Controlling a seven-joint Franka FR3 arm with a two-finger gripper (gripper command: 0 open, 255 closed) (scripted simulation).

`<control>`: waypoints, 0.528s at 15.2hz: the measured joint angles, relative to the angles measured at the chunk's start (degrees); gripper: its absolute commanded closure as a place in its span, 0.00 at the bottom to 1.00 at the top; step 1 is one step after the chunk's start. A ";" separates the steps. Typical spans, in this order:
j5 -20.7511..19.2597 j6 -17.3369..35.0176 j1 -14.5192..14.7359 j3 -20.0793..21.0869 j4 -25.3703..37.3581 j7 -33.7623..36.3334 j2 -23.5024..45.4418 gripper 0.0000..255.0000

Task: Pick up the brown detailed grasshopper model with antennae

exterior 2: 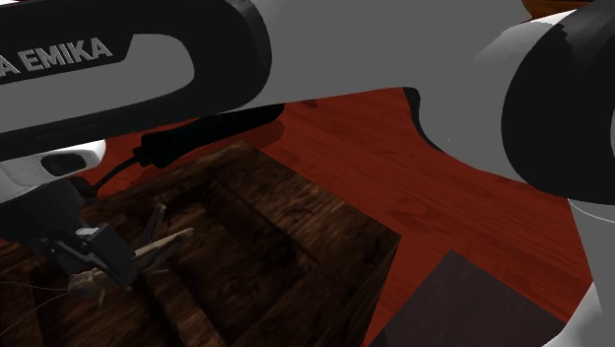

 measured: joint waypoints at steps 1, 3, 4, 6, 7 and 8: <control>0.03 0.38 -0.15 0.02 -0.52 0.04 -0.10 0.00; 0.06 0.74 -0.31 0.03 -0.97 0.04 -0.21 1.00; 0.06 0.79 -0.33 0.03 -1.04 0.04 -0.22 1.00; 0.06 0.83 -0.35 0.03 -1.07 0.04 -0.23 1.00; 0.06 0.84 -0.35 0.03 -1.08 0.04 -0.23 1.00; 0.06 0.85 -0.36 0.03 -1.08 0.04 -0.24 1.00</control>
